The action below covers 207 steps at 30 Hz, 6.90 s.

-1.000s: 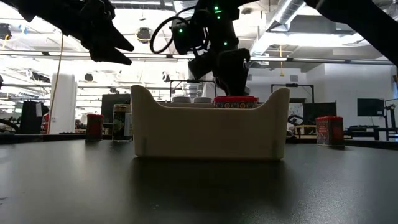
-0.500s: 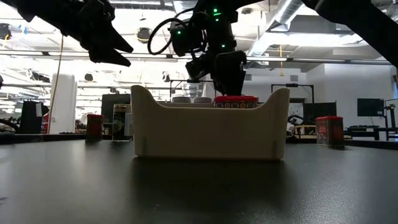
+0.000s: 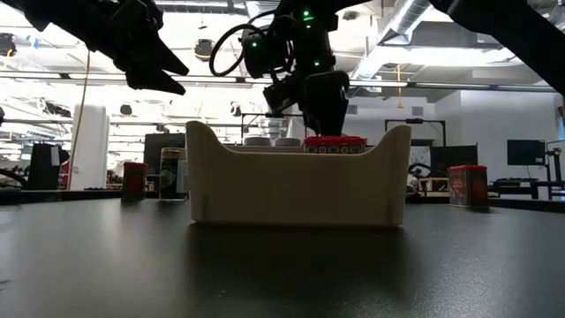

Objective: Sort spices by type
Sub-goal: Put the white seasoning bottle into the black transparent bin in front of the other white seasoning bottle, then put the brown seasoning bottle into the white transparent bin aligned with the other brown seasoning bottles

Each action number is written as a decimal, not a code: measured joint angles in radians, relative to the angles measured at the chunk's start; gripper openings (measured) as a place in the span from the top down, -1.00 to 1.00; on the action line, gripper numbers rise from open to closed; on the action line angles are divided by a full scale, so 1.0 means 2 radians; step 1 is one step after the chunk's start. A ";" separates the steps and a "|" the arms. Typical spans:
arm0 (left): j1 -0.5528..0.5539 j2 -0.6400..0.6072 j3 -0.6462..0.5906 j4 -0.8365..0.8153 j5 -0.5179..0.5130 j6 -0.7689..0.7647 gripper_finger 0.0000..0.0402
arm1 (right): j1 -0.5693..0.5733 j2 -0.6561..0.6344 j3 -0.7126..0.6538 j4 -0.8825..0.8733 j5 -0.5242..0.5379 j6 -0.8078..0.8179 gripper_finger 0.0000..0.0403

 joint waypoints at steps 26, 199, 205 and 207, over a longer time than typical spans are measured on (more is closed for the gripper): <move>0.000 0.000 0.000 0.000 0.000 0.000 -0.75 | 0.001 -0.001 0.010 0.021 0.000 0.008 -0.26; 0.326 0.522 0.409 -0.423 0.057 0.599 -0.69 | -0.040 -0.821 -0.753 0.419 0.226 0.357 -0.63; 0.338 0.521 0.409 -0.433 0.037 0.632 -0.69 | -0.040 -0.821 -0.753 0.419 0.226 0.363 -0.63; 0.341 0.521 0.409 -0.437 0.033 0.640 -0.69 | -0.040 -0.821 -0.753 0.419 0.226 0.363 -0.63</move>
